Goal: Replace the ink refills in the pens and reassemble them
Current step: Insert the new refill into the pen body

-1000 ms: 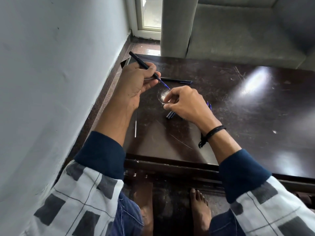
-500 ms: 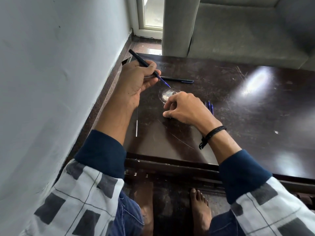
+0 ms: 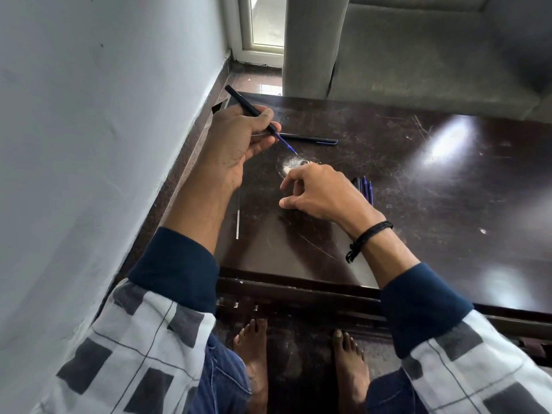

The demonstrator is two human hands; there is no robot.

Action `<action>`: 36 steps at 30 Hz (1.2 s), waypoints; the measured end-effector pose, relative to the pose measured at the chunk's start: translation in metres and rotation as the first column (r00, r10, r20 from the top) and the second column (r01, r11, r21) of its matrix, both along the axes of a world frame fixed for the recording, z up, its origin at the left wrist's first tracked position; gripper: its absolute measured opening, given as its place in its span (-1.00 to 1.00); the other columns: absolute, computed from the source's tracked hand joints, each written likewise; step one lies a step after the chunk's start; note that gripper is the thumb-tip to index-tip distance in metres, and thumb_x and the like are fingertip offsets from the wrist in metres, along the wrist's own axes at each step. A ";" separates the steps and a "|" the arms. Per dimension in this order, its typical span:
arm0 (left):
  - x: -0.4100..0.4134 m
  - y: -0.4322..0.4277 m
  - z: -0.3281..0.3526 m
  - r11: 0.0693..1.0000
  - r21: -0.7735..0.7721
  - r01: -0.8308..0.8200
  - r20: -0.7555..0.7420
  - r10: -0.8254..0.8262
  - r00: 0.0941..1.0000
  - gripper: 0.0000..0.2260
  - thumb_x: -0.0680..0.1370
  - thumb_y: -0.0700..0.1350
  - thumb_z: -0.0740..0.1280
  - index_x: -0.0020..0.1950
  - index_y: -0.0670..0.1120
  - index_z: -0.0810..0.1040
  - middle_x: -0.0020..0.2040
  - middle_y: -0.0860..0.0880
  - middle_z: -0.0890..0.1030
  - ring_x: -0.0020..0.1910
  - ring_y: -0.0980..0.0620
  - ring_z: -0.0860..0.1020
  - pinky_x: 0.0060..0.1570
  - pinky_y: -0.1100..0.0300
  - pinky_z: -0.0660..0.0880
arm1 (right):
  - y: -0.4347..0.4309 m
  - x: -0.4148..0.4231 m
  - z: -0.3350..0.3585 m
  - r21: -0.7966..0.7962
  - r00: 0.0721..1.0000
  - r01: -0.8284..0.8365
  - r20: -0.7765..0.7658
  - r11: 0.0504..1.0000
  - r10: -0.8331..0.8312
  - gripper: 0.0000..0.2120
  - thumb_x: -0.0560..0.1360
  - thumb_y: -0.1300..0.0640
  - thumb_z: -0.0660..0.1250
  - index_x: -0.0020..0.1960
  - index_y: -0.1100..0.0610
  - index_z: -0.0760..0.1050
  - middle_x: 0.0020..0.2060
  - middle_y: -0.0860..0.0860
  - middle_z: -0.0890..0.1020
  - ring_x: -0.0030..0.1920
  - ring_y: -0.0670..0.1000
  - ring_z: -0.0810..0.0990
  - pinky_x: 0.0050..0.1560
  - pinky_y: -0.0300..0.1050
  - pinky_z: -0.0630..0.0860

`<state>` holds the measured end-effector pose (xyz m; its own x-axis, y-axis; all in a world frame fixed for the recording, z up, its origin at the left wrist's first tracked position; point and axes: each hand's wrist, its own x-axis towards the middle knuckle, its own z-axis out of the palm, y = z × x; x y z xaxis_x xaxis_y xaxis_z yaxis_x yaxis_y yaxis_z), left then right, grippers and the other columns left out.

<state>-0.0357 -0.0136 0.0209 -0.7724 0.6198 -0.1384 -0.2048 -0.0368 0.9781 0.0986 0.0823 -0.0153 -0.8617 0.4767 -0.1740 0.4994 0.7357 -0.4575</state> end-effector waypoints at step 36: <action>-0.002 0.002 -0.002 1.000 0.021 -0.006 0.023 0.005 1.000 -0.97 0.57 -0.21 0.41 -0.01 -0.15 0.61 -0.08 -0.16 0.72 -0.01 -0.08 0.72 -0.07 0.19 0.63 | -0.004 0.001 -0.003 0.083 0.998 -0.026 0.059 0.996 0.021 -0.79 0.48 0.14 0.48 0.08 -0.07 0.66 0.13 -0.04 0.61 0.12 0.06 0.62 0.00 -0.11 0.44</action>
